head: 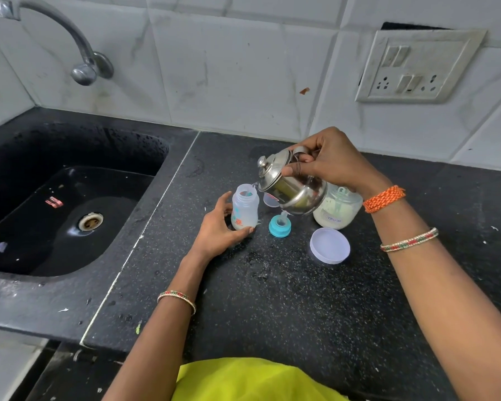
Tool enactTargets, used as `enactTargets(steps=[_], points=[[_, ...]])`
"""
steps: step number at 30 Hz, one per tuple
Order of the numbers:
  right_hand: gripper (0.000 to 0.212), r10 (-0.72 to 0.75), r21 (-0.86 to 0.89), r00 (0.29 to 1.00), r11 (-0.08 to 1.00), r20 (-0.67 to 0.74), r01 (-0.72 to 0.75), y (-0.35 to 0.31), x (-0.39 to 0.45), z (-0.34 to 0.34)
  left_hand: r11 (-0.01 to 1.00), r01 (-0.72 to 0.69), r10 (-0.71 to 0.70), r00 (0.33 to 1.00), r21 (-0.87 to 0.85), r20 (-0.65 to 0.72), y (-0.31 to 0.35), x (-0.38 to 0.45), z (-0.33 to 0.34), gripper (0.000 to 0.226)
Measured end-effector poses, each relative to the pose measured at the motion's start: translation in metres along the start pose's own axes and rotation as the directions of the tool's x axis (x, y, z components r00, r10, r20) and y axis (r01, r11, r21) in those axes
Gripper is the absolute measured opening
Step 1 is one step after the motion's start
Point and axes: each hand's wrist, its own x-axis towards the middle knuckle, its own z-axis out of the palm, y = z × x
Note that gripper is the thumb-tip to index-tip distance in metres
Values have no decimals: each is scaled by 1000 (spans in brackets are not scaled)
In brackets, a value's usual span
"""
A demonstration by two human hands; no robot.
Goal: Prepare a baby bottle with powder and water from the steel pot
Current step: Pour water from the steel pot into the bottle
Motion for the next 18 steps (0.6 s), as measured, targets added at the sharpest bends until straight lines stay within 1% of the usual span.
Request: enactTargets(steps=[5, 7, 10, 13, 18], points=[[44, 9, -11, 1000, 1000, -8, -9, -2, 1, -4, 1000, -10, 10, 1000, -3, -10, 1, -1, 0, 86], [47, 6, -12, 1000, 1000, -4, -6, -2, 2, -5, 1000, -12, 12, 1000, -5, -10, 0, 0, 0, 85], [44, 4, 5, 1000, 1000, 2, -4, -2, 3, -6, 1000, -13, 13, 1000, -6, -3, 0, 0, 0, 83], [47, 10, 25, 1000, 1000, -3, -10, -4, 4, -8, 1000, -14, 13, 1000, -13, -2, 0, 0, 0, 82], [43, 12, 26, 1000, 1000, 6, -12, -8, 3, -8, 1000, -8, 8, 1000, -22, -5, 0, 0, 0, 82]])
